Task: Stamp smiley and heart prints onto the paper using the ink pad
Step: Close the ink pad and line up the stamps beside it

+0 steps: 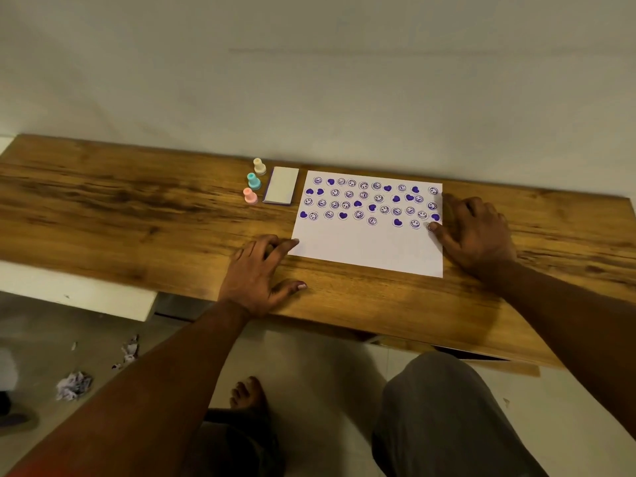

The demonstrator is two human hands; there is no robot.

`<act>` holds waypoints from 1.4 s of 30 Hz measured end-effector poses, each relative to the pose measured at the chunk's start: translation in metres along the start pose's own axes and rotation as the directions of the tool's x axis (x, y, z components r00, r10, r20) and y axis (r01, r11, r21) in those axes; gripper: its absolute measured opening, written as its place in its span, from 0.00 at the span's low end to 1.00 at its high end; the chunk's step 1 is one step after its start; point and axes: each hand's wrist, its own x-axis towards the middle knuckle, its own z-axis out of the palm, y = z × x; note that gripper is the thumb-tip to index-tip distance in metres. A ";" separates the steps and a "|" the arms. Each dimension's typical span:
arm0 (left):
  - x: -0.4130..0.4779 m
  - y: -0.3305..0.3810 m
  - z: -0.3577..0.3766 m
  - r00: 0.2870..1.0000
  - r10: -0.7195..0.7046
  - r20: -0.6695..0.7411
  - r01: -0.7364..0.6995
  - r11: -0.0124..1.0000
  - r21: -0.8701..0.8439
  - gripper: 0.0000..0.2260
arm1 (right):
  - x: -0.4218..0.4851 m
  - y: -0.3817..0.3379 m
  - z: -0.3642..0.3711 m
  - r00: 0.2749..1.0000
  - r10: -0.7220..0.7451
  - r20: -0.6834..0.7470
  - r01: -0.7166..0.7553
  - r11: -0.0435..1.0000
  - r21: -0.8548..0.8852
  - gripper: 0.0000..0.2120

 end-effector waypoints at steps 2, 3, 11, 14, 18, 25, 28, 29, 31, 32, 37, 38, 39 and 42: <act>0.000 0.001 0.000 1.000 -0.003 -0.001 0.003 1.000 0.000 0.37 | 0.000 0.000 0.000 1.000 0.003 -0.001 -0.003 1.000 -0.002 0.33; 0.000 0.001 -0.001 1.000 -0.005 -0.001 0.005 1.000 0.000 0.38 | 0.000 0.000 0.000 1.000 0.002 0.002 -0.002 1.000 -0.003 0.33; 0.001 0.002 -0.001 1.000 -0.023 0.010 0.023 0.999 -0.024 0.39 | 0.000 -0.001 -0.006 0.999 0.019 0.036 -0.019 1.000 0.002 0.36; 0.002 0.001 0.001 1.000 -0.022 0.002 0.022 1.000 -0.011 0.39 | 0.000 -0.004 -0.010 0.999 0.019 0.046 -0.019 1.000 0.006 0.36; 0.003 0.000 0.004 1.000 -0.015 0.015 0.015 1.000 0.011 0.40 | 0.001 -0.005 -0.013 0.997 0.036 0.063 -0.035 0.999 -0.007 0.38; 0.020 0.023 -0.028 0.951 -0.211 0.228 0.214 0.977 0.010 0.46 | 0.006 -0.040 -0.039 0.950 0.233 0.207 -0.226 0.972 -0.057 0.43; 0.033 0.038 -0.068 0.895 -0.240 0.377 0.224 0.971 0.085 0.46 | 0.003 -0.088 -0.077 0.870 0.383 0.309 -0.344 0.923 -0.173 0.40; 0.036 0.046 -0.087 0.897 -0.239 0.373 0.216 0.971 0.103 0.45 | 0.001 -0.107 -0.094 0.844 0.410 0.347 -0.365 0.912 -0.190 0.39; 0.038 0.064 -0.130 0.907 -0.249 0.340 0.232 0.968 0.091 0.43 | -0.006 -0.146 -0.133 0.792 0.427 0.436 -0.377 0.904 -0.200 0.38; 0.039 0.075 -0.152 0.911 -0.252 0.328 0.236 0.968 0.086 0.42 | -0.008 -0.165 -0.156 0.774 0.419 0.475 -0.371 0.908 -0.197 0.38; 0.039 0.122 -0.259 0.919 -0.232 0.320 0.202 0.972 0.124 0.40 | -0.016 -0.232 -0.264 0.762 0.336 0.554 -0.348 0.933 -0.088 0.40; 0.040 0.130 -0.277 0.917 -0.242 0.316 0.213 0.969 0.125 0.39 | -0.017 -0.241 -0.283 0.767 0.319 0.556 -0.341 0.938 -0.068 0.41; 0.039 0.136 -0.297 0.919 -0.244 0.311 0.215 0.968 0.126 0.39 | -0.019 -0.250 -0.303 0.780 0.300 0.549 -0.324 0.945 -0.056 0.42; 0.036 0.152 -0.349 0.918 -0.226 0.326 0.196 0.973 0.122 0.38 | -0.022 -0.272 -0.357 0.803 0.242 0.545 -0.277 0.961 -0.018 0.44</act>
